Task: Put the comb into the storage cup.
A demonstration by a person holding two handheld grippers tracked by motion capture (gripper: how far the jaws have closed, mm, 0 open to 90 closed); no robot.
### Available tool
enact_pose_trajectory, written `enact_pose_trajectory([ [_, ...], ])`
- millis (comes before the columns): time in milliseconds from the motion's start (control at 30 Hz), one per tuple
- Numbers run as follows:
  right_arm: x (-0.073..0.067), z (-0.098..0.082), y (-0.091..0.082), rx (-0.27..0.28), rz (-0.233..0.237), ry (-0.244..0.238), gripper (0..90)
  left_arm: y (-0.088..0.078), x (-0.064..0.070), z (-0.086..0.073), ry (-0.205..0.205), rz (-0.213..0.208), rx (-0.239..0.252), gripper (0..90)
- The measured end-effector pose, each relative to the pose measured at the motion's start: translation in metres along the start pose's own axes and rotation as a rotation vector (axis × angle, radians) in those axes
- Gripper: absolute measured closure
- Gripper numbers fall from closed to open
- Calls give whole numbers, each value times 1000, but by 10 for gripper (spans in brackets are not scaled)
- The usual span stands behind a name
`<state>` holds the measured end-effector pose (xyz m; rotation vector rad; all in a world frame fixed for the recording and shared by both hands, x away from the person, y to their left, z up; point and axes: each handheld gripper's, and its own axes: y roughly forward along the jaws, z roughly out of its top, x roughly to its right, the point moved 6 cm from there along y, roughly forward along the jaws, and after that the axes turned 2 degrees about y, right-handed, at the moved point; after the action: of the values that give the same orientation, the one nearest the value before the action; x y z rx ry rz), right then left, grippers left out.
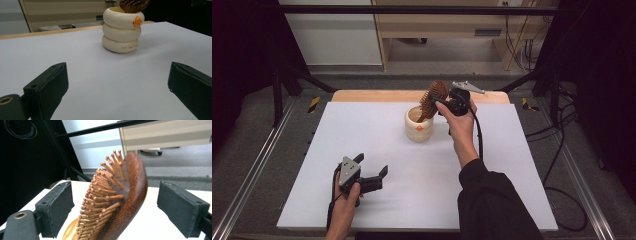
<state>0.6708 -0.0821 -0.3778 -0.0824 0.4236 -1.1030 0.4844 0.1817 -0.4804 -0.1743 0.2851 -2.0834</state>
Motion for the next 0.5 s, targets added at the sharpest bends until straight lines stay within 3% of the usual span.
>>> enact_pose_trajectory([
  [400, -2, 10, -20, 24, -2, -78, 91, -1, -2, 1, 1, 8, 6, 33],
  [500, -1, 11, -25, 31, 29, -96, 79, -1, -3, 1, -4, 11, 4, 33],
])
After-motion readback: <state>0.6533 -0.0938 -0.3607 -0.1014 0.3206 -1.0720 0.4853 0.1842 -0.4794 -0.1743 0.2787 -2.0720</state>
